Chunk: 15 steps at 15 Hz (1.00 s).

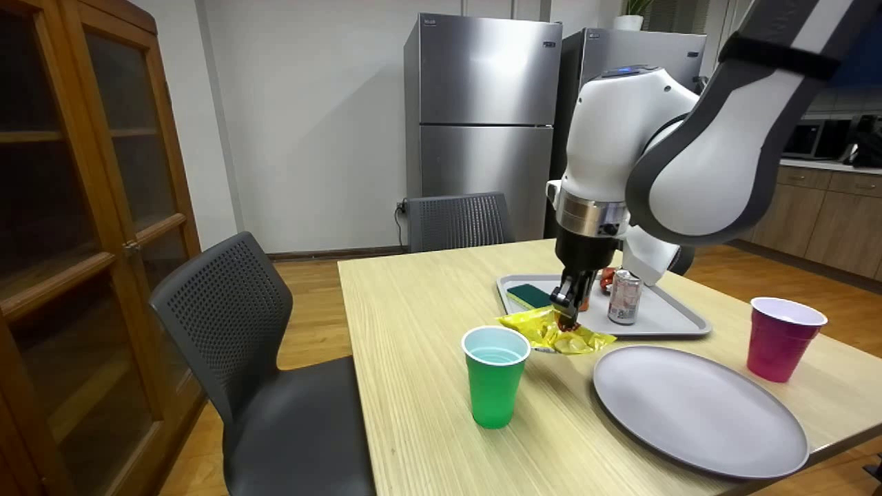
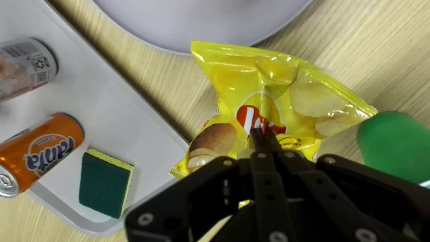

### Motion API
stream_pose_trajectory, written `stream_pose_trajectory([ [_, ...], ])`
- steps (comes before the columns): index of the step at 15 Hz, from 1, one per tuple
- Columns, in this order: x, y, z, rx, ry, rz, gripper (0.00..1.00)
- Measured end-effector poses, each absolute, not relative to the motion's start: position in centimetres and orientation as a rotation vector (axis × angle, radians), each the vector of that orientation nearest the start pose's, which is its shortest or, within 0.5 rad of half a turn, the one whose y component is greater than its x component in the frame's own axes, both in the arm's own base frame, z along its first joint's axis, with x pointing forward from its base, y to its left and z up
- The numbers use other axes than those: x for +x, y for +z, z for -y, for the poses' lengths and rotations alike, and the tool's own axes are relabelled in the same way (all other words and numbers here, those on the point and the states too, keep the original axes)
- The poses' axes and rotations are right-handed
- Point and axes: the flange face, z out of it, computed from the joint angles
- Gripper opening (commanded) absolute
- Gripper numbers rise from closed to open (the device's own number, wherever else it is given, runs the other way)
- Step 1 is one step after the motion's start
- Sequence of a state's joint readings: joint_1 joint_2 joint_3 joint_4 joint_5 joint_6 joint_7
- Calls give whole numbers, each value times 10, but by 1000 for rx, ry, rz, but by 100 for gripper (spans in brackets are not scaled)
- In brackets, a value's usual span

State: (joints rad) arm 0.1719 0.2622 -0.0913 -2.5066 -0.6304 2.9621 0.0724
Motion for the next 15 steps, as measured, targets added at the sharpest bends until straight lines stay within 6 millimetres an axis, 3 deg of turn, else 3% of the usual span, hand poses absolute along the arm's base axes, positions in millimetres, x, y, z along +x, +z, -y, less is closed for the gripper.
stream_pose_trajectory([
  [5,483,171,-96,-3154,-294,1016,0],
  [13,484,143,-106,-3163,-233,1042,0],
  [14,484,142,-106,-3163,-231,1044,26],
  [15,484,141,-107,-3163,-231,1046,28],
])
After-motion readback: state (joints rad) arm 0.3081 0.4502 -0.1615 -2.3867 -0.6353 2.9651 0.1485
